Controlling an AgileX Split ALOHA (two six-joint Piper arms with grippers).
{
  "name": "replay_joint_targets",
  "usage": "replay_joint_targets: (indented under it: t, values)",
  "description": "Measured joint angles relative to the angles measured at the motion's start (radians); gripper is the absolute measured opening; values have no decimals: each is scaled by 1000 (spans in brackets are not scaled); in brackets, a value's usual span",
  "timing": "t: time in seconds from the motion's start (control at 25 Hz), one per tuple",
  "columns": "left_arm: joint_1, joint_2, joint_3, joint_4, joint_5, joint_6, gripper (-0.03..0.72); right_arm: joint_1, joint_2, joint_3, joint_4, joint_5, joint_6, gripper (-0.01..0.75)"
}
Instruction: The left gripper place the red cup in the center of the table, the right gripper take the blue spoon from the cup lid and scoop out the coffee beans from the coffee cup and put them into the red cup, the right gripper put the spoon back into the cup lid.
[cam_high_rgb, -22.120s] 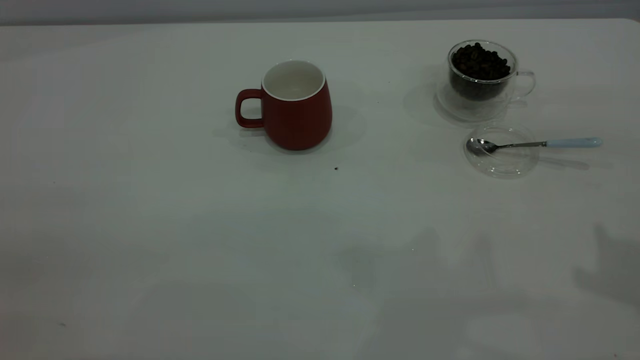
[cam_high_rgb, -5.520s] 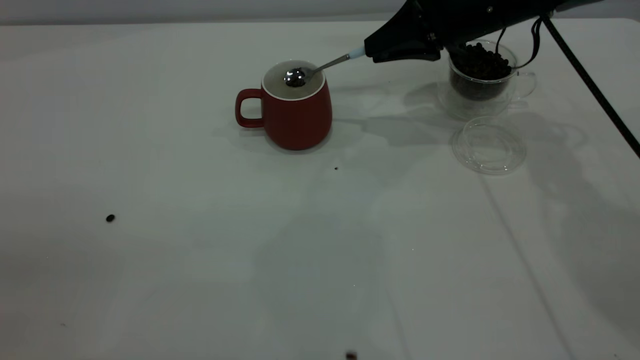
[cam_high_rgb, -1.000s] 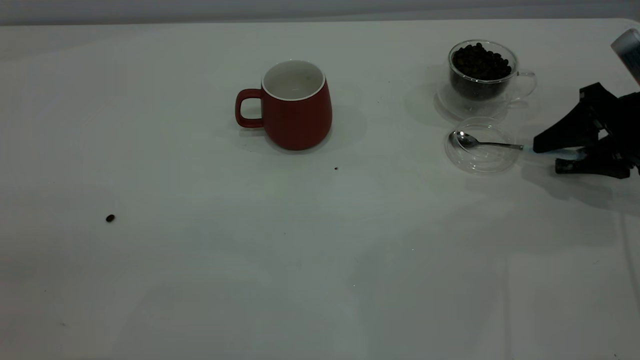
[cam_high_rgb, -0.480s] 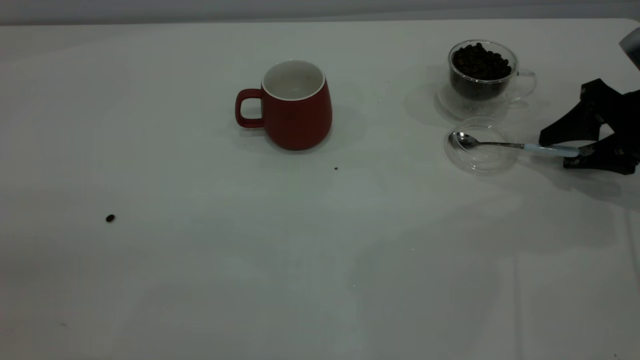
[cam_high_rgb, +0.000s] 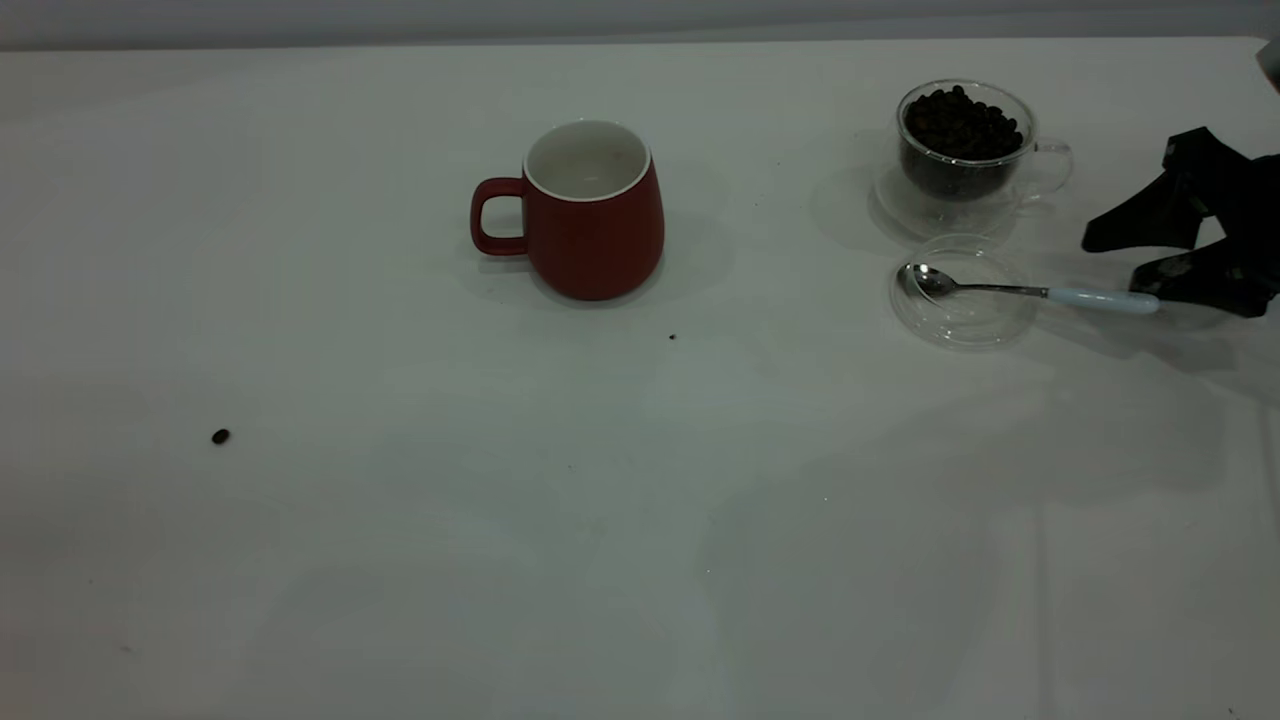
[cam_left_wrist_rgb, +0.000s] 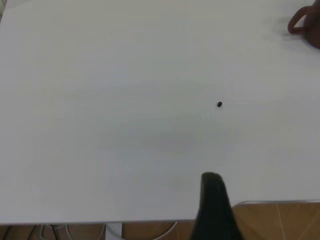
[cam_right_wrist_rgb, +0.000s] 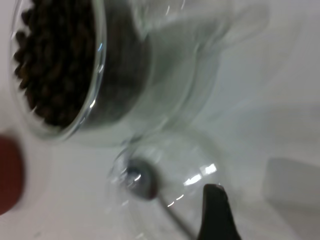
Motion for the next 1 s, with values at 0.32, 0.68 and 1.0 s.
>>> replay_joint_targets:
  t: [0.32,0.68,1.0]
  values:
    - [0,0,0,0,0,0,587,2,-290,36,2,-195,-12,546]
    - [0,0,0,0,0,0,587,93,-1049,201,-237,-125,223,546]
    - [0,0,0,0,0,1,587,111,-1511,245,-1141,401,1012,546]
